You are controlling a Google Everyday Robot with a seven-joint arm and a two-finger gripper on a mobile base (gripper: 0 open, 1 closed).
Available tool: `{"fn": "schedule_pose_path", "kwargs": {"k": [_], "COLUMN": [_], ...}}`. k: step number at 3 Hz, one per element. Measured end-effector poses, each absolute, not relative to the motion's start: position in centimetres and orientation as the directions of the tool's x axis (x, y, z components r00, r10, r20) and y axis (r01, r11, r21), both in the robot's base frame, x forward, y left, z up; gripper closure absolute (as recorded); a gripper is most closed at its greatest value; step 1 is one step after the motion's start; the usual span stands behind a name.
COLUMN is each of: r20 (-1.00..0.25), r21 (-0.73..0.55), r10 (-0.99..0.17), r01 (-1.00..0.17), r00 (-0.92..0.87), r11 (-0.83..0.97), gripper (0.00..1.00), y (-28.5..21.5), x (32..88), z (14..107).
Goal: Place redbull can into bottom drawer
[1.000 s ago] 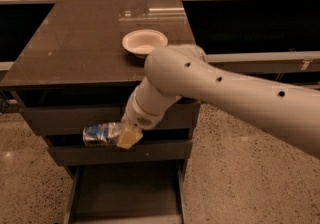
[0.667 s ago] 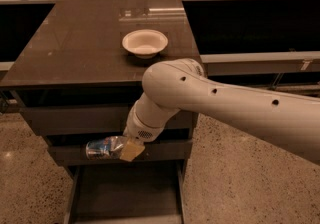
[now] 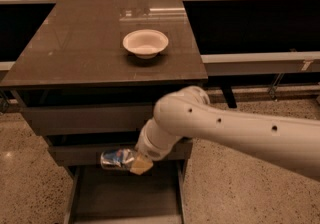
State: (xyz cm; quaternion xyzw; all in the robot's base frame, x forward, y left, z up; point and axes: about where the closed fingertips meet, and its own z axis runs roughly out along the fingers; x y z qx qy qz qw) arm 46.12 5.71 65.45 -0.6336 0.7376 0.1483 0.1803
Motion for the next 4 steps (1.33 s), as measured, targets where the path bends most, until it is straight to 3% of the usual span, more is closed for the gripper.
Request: {"fn": "schedule_pose_path", "kwargs": {"k": [1,3,4], "r20": [-0.455,-0.468,-0.515], "r21": [0.105,0.126,0.148], "r10": [-0.857,-0.851,-0.805], "r01": [-0.97,-0.971,-0.956], "r00": [-0.242,-0.237,-0.294], "r11": [0.218,0.201,0.254], "gripper": [1.0,1.0,1.0], "y": [3.7,4.5,2.2], "x": [40.4,40.7,44.3], "z": [50.5,48.2,44.3]}}
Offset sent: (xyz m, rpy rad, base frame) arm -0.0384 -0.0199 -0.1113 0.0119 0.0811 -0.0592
